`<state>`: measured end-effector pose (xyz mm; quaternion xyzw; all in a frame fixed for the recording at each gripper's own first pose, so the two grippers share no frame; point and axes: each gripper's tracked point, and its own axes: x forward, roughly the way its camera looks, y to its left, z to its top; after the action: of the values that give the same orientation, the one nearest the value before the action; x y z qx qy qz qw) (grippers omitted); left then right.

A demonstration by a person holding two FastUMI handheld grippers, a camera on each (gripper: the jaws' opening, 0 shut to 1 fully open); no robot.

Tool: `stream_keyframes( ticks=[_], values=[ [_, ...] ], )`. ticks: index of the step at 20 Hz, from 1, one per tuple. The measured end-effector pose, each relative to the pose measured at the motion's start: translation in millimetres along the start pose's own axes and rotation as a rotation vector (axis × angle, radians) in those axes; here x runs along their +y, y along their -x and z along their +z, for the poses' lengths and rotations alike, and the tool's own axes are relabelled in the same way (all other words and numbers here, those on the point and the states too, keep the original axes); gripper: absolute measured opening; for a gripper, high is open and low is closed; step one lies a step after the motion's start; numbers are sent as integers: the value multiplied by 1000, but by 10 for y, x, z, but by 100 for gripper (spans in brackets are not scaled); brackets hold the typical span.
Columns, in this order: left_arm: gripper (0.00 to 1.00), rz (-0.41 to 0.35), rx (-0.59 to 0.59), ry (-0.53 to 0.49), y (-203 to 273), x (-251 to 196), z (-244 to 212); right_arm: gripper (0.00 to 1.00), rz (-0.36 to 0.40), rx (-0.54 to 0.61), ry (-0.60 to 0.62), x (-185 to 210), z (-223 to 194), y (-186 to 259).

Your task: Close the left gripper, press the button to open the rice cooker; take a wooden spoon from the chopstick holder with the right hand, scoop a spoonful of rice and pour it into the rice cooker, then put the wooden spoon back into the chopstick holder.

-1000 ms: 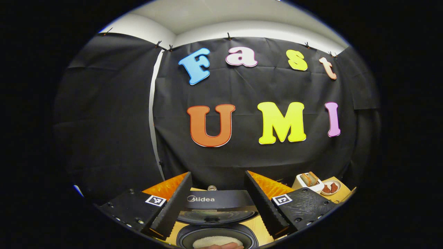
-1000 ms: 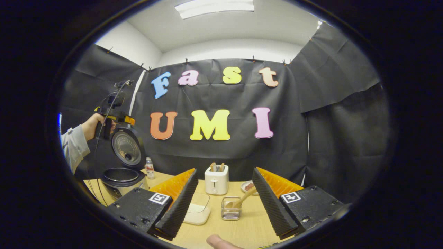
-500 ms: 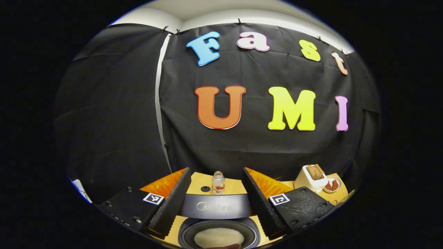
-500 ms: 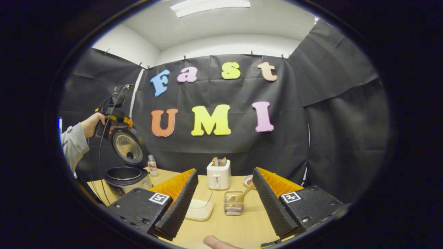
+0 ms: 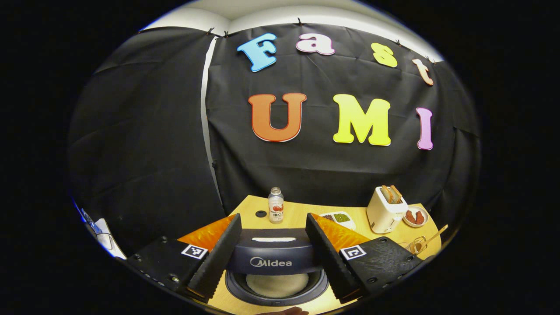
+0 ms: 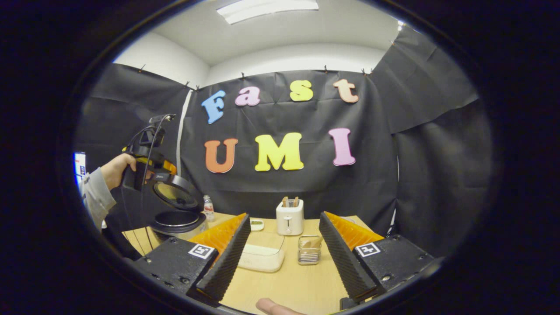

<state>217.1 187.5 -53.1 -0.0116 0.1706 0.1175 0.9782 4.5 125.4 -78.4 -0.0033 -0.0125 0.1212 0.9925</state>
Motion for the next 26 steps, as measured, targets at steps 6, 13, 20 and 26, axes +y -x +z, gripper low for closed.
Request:
stream_keyframes(
  ticks=[6, 13, 20, 26],
  values=[
    [93, -32, 44, -5, 245, -130, -568, 94, 20, 20, -31, 129, -66, 132],
    [93, -36, 52, -10, 337, -198, -1090, 100, 20, 28, -4, 176, -116, 192],
    [93, -52, 71, -7, 397, -197, -1488, 94, 40, 63, 1, 309, -240, 154],
    [94, -31, 155, 0, 464, -170, -1550, 94, 44, 74, 20, 384, -288, 153]
  ],
)
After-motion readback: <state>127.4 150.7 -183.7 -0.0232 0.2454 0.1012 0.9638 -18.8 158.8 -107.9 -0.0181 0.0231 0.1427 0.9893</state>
